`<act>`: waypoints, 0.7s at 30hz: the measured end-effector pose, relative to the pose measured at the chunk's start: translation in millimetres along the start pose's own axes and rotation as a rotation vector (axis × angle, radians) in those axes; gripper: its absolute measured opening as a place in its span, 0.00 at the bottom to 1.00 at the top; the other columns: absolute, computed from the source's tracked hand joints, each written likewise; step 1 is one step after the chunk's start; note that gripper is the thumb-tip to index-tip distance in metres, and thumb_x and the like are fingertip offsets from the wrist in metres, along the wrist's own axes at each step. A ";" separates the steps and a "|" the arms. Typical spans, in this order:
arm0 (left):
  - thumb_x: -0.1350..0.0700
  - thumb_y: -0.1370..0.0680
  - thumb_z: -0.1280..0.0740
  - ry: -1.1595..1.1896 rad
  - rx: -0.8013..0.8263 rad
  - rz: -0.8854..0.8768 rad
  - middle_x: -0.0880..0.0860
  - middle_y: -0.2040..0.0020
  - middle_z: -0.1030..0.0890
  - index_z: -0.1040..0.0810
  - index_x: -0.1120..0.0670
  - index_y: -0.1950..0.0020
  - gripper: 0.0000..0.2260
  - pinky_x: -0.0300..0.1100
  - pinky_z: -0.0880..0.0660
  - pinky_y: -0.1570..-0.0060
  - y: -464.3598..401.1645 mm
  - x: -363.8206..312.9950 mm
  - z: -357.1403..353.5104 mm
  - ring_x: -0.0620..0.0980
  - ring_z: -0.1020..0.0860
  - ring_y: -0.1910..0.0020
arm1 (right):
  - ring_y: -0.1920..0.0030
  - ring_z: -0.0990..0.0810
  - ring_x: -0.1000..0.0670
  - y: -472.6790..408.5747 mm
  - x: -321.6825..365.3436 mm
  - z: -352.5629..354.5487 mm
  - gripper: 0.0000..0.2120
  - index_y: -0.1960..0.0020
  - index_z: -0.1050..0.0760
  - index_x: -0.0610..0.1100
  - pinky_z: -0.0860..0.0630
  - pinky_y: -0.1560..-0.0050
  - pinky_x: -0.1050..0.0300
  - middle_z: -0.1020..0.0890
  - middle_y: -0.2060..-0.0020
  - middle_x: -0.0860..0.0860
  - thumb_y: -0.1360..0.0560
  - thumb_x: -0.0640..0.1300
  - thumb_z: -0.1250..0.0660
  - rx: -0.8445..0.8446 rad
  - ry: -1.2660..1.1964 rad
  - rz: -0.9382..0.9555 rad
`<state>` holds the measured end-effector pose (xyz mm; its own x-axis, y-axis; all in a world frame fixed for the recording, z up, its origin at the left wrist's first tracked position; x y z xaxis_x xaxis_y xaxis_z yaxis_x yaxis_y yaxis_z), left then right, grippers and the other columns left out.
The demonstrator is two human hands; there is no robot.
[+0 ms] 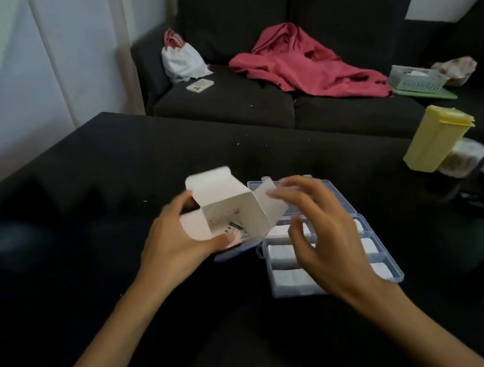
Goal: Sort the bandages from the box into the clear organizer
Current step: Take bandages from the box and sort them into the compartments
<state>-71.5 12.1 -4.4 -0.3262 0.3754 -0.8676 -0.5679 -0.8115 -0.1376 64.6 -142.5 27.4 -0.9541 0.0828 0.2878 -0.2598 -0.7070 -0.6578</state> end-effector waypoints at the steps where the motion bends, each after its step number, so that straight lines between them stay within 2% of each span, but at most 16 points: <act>1: 0.49 0.36 0.22 0.039 0.006 0.040 0.43 0.44 0.26 0.30 0.46 0.33 0.33 0.44 0.26 0.47 -2.1 3.0 -1.4 0.46 0.25 0.43 | 0.43 0.27 0.55 -1.9 4.4 2.2 0.15 0.41 0.25 0.49 0.30 0.46 0.68 0.24 0.42 0.49 0.27 0.43 0.40 -0.010 0.003 0.034; 3: 0.45 0.30 0.27 0.033 0.019 0.061 0.43 0.43 0.24 0.30 0.46 0.32 0.28 0.48 0.27 0.42 -3.2 5.3 -2.0 0.47 0.25 0.41 | 0.47 0.24 0.55 -6.3 14.9 1.7 0.12 0.46 0.21 0.47 0.27 0.48 0.68 0.20 0.48 0.50 0.26 0.44 0.39 0.040 -0.027 0.066; 4: 0.43 0.28 0.30 0.007 0.036 0.047 0.44 0.40 0.24 0.32 0.45 0.30 0.28 0.51 0.28 0.40 -3.1 5.6 -1.6 0.48 0.26 0.39 | 0.47 0.22 0.54 -9.3 19.9 -1.5 0.11 0.45 0.20 0.48 0.24 0.47 0.64 0.19 0.48 0.51 0.25 0.43 0.37 0.117 -0.050 0.042; 6: 0.43 0.25 0.35 -0.058 0.064 0.007 0.45 0.36 0.24 0.36 0.43 0.27 0.26 0.52 0.30 0.38 -0.8 4.2 -0.1 0.49 0.27 0.38 | 0.42 0.22 0.53 -14.9 25.9 -10.3 0.13 0.40 0.22 0.50 0.24 0.43 0.59 0.20 0.42 0.53 0.23 0.41 0.36 0.338 -0.055 -0.054; 7: 0.44 0.23 0.36 -0.071 0.079 -0.010 0.44 0.36 0.25 0.37 0.42 0.27 0.25 0.53 0.30 0.38 0.5 3.0 -0.1 0.48 0.27 0.38 | 0.40 0.23 0.53 -16.5 24.6 -15.3 0.15 0.38 0.24 0.51 0.25 0.42 0.60 0.22 0.39 0.54 0.22 0.41 0.37 0.452 -0.039 -0.099; 10: 0.46 0.23 0.36 -0.068 0.121 -0.075 0.40 0.37 0.24 0.37 0.40 0.27 0.24 0.53 0.28 0.39 6.4 2.3 4.6 0.45 0.25 0.39 | 0.43 0.22 0.49 -24.0 22.9 -29.6 0.17 0.34 0.27 0.50 0.26 0.47 0.62 0.24 0.36 0.51 0.21 0.40 0.40 0.676 0.039 -0.153; 15: 0.46 0.22 0.37 -0.117 0.158 -0.112 0.39 0.36 0.25 0.38 0.39 0.27 0.24 0.53 0.30 0.37 6.9 4.4 7.6 0.45 0.27 0.36 | 0.41 0.25 0.45 -26.5 23.8 -48.6 0.17 0.35 0.27 0.47 0.28 0.43 0.57 0.26 0.36 0.46 0.22 0.37 0.39 0.786 0.134 -0.110; 18: 0.49 0.22 0.36 -0.069 0.177 -0.114 0.40 0.36 0.25 0.37 0.41 0.27 0.24 0.49 0.30 0.36 4.5 3.6 8.5 0.44 0.27 0.37 | 0.42 0.24 0.44 -37.4 28.0 -62.9 0.15 0.36 0.27 0.43 0.27 0.41 0.54 0.23 0.39 0.44 0.23 0.39 0.37 0.811 0.241 0.018; 21: 0.51 0.23 0.35 -0.024 0.168 -0.100 0.43 0.37 0.23 0.35 0.45 0.27 0.24 0.51 0.28 0.38 -0.4 4.4 11.4 0.44 0.25 0.40 | 0.44 0.21 0.45 -51.1 32.8 -75.8 0.14 0.38 0.26 0.41 0.27 0.41 0.54 0.21 0.43 0.44 0.22 0.43 0.38 0.849 0.408 0.155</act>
<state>-81.2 19.2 -2.7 -0.2790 0.4624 -0.8417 -0.7159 -0.6843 -0.1387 35.3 -50.5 17.7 -0.9889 0.0702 -0.1306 -0.0840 -0.9911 0.1031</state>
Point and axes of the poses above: each hand's wrist, its own y-axis away from the middle knuckle, its own z-axis out of the back of the hand, x = y × z, the point moved 3 cm from there along -y, towards the middle knuckle
